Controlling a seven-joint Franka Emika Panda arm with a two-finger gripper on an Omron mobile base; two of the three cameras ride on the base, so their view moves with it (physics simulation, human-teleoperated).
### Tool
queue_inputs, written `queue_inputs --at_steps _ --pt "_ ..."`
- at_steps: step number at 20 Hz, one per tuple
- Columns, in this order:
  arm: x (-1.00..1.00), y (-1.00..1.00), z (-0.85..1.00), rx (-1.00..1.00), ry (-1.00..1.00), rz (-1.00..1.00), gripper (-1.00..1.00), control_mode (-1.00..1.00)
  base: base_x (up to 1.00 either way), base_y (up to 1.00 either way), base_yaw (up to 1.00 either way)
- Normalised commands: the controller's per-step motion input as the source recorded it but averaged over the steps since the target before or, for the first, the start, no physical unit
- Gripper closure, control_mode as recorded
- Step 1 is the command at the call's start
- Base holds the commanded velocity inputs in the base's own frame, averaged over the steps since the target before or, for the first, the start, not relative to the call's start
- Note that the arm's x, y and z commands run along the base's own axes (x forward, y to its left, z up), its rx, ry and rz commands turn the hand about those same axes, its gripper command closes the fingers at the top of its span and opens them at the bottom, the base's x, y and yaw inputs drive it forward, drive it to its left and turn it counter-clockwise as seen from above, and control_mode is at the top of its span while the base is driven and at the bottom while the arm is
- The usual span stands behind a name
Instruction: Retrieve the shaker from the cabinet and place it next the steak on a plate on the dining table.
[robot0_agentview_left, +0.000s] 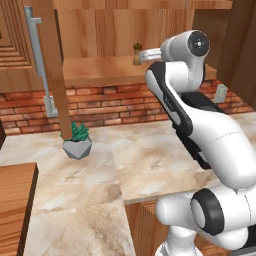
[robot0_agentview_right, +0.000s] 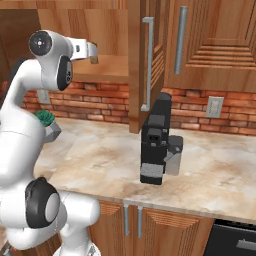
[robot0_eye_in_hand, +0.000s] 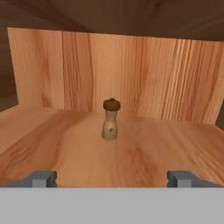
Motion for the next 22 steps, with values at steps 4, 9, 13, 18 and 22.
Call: queue_inputs --at_steps 4,9,13,18,22 --pt "0.32 0.0 -0.06 0.0 0.0 0.0 -1.0 -1.0 0.0 0.0 0.0" --pt "0.33 0.0 -0.05 0.0 0.0 0.0 -1.0 -1.0 0.0 0.0 0.0" --pt "0.3 0.0 -0.01 0.0 0.0 0.0 -1.0 -1.0 0.0 0.0 0.0" --pt "0.31 0.0 0.0 0.0 0.0 0.0 -1.0 -1.0 0.0 0.0 0.0" --pt "0.29 0.0 0.0 0.0 0.0 0.0 -1.0 -1.0 0.0 0.0 0.0"
